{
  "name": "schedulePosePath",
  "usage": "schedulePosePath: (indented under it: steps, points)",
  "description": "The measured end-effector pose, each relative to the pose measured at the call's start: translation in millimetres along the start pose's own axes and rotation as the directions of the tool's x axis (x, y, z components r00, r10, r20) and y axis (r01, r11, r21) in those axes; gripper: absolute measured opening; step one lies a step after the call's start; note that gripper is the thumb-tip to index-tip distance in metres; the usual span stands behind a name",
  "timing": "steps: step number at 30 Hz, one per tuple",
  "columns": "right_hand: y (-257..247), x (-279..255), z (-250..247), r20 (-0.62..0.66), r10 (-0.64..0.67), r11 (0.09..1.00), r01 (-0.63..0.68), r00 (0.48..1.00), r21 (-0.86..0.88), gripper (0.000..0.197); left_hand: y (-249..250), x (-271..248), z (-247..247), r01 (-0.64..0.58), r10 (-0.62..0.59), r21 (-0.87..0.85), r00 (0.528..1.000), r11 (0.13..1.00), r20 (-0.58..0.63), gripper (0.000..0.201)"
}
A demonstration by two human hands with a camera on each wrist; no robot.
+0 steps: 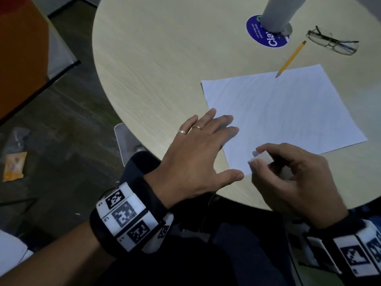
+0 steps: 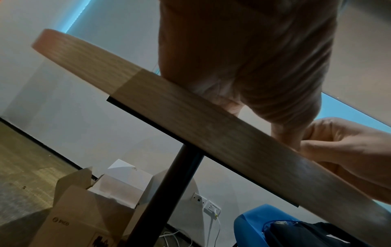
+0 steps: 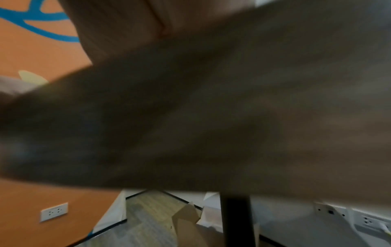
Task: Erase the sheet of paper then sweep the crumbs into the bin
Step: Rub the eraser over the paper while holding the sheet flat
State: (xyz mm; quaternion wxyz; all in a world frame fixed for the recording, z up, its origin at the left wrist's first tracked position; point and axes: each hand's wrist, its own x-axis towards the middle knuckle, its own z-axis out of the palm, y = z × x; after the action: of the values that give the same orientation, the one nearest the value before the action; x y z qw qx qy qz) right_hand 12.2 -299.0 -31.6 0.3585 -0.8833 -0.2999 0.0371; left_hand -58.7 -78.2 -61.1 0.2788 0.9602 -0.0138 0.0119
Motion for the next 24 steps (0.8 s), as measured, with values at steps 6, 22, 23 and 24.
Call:
schedulePosePath:
  steps: [6, 22, 23, 24]
  points:
    - [-6.2, 0.2, 12.2, 0.087, -0.047, 0.998, 0.044, 0.995, 0.033, 0.012, 0.4, 0.3, -2.2, -0.003, 0.002, 0.026, 0.999, 1.000, 0.035, 0.084]
    - [27.3, 6.1, -22.8, -0.063, 0.165, 0.986, -0.163, 0.984, 0.042, 0.018, 6.9, -20.7, 0.8, -0.233, 0.199, 0.276, 0.969, 0.933, 0.146, 0.072]
    - [27.3, 6.1, -24.3, -0.055, 0.174, 0.984, -0.171, 0.983, 0.053, 0.014, 5.9, -22.4, 0.4, -0.268, 0.229, 0.280, 0.959, 0.922, 0.166, 0.071]
    - [26.8, 6.9, -25.6, -0.040, 0.167, 0.985, -0.165, 0.985, 0.055, 0.010, 5.0, -23.9, 0.6, -0.294, 0.251, 0.276, 0.951, 0.915, 0.181, 0.070]
